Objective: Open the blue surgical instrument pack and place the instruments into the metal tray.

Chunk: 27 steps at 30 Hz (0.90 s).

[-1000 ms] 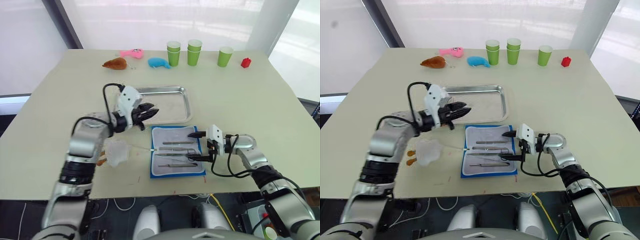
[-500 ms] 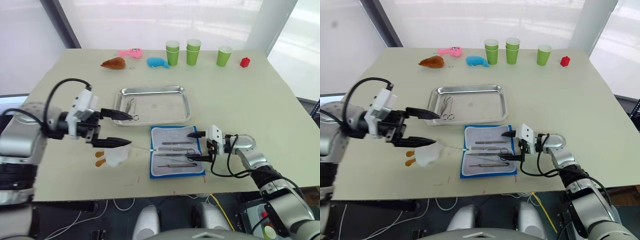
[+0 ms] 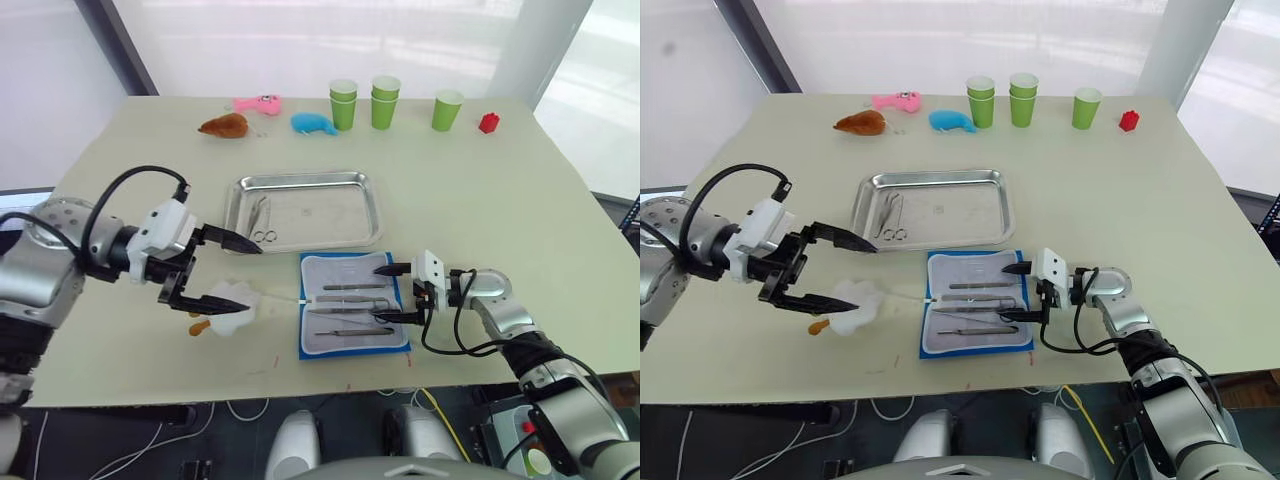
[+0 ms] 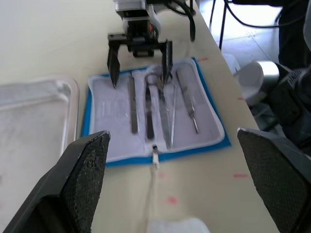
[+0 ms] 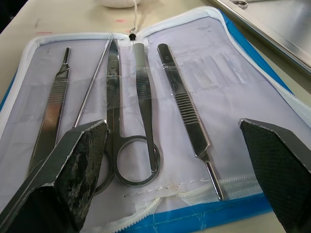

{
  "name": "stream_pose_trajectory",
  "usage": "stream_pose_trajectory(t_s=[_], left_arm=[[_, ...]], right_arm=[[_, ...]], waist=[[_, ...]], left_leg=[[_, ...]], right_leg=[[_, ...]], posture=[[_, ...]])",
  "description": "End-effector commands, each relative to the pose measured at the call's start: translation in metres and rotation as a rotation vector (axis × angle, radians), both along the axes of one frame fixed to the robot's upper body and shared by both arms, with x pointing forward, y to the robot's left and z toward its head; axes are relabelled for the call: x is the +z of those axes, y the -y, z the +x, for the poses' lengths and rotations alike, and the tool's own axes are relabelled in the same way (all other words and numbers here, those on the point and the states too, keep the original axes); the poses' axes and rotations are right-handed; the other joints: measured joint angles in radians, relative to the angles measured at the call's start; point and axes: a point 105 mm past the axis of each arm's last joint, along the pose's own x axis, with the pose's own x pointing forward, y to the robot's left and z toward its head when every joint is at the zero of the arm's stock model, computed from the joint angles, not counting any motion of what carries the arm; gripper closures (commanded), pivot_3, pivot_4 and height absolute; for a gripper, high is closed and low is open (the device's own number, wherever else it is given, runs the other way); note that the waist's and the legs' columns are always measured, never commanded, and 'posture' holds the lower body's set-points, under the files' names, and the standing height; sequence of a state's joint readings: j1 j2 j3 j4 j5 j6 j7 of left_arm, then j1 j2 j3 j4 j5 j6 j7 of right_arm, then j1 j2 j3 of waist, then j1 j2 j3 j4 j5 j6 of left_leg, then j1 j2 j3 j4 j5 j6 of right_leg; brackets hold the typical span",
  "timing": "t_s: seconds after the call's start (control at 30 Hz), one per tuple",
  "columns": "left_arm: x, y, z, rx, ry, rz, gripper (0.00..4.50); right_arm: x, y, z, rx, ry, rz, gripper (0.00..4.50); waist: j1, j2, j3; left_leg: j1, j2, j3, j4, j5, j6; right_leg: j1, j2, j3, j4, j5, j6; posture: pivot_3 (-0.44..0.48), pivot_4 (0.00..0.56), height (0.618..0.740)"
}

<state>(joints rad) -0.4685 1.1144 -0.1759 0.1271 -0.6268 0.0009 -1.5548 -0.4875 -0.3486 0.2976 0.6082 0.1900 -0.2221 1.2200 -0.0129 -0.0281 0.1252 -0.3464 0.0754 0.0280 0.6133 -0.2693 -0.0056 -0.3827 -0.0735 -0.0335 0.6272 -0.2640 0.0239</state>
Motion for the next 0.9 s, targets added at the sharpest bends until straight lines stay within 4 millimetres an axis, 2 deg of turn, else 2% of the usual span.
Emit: stream_pose_trajectory(t_s=[0.03,0.07,0.1,0.13,0.2,0.3,0.47,0.9], left_arm=[[-0.005,0.015,0.014,0.007,0.063,0.003,0.07],[-0.009,0.020,0.018,0.014,0.059,-0.006,0.30],[-0.013,0.025,0.021,0.015,0.052,-0.010,0.30],[-0.016,0.029,0.024,0.018,0.056,-0.010,0.72],[-0.023,0.036,0.029,0.026,0.071,-0.006,1.19],[-0.035,0.046,0.037,0.051,0.065,-0.001,2.64],[-0.050,0.056,0.044,0.057,0.050,0.015,2.64],[-0.079,0.063,0.055,0.094,0.030,0.043,2.64]], right_arm=[[-0.091,0.038,-0.042,-0.062,-0.314,-0.289,0.00],[-0.090,0.038,-0.042,-0.062,-0.313,-0.288,0.00],[-0.090,0.037,-0.041,-0.062,-0.313,-0.288,0.00],[-0.090,0.037,-0.041,-0.062,-0.312,-0.287,0.00],[-0.090,0.037,-0.040,-0.063,-0.310,-0.287,0.00],[-0.089,0.035,-0.039,-0.067,-0.307,-0.280,0.00],[-0.089,0.035,-0.040,-0.069,-0.307,-0.276,0.00],[-0.089,0.034,-0.039,-0.073,-0.305,-0.274,0.00]], waist=[[0.001,0.000,0.000],[0.000,-0.001,0.000],[-0.001,0.000,0.000],[-0.001,0.000,0.000],[0.000,-0.001,0.000],[0.000,-0.001,0.000],[-0.001,-0.001,0.000],[-0.001,-0.001,0.000]], left_leg=[[0.000,0.000,0.000,0.000,0.000,0.000],[0.000,0.000,0.000,0.000,0.001,0.002],[0.000,0.000,0.001,0.000,0.002,0.004],[0.000,0.000,0.001,0.000,0.002,0.004],[0.001,-0.001,0.001,0.000,0.003,0.004],[0.001,-0.001,0.001,0.000,0.003,0.005],[0.001,-0.002,0.001,0.000,0.003,0.005],[0.000,-0.002,-0.002,0.000,0.003,0.005]], right_leg=[[0.000,0.001,0.000,0.000,0.000,0.000],[0.000,0.002,0.000,0.000,0.000,0.000],[0.000,0.002,0.000,0.000,0.000,0.000],[0.000,0.003,0.000,0.000,0.001,-0.001],[0.001,0.003,0.000,0.000,0.001,-0.001],[0.002,0.004,-0.004,0.000,0.001,-0.001],[0.001,0.005,-0.004,0.000,0.002,-0.001],[0.002,0.005,-0.007,0.000,0.002,-0.002]], posture=[[0.000,0.150,0.740],[0.000,0.150,0.740],[0.000,0.150,0.740],[0.000,0.150,0.740],[0.000,0.150,0.740],[0.000,0.150,0.740],[0.000,0.150,0.740],[0.000,0.150,0.740]])
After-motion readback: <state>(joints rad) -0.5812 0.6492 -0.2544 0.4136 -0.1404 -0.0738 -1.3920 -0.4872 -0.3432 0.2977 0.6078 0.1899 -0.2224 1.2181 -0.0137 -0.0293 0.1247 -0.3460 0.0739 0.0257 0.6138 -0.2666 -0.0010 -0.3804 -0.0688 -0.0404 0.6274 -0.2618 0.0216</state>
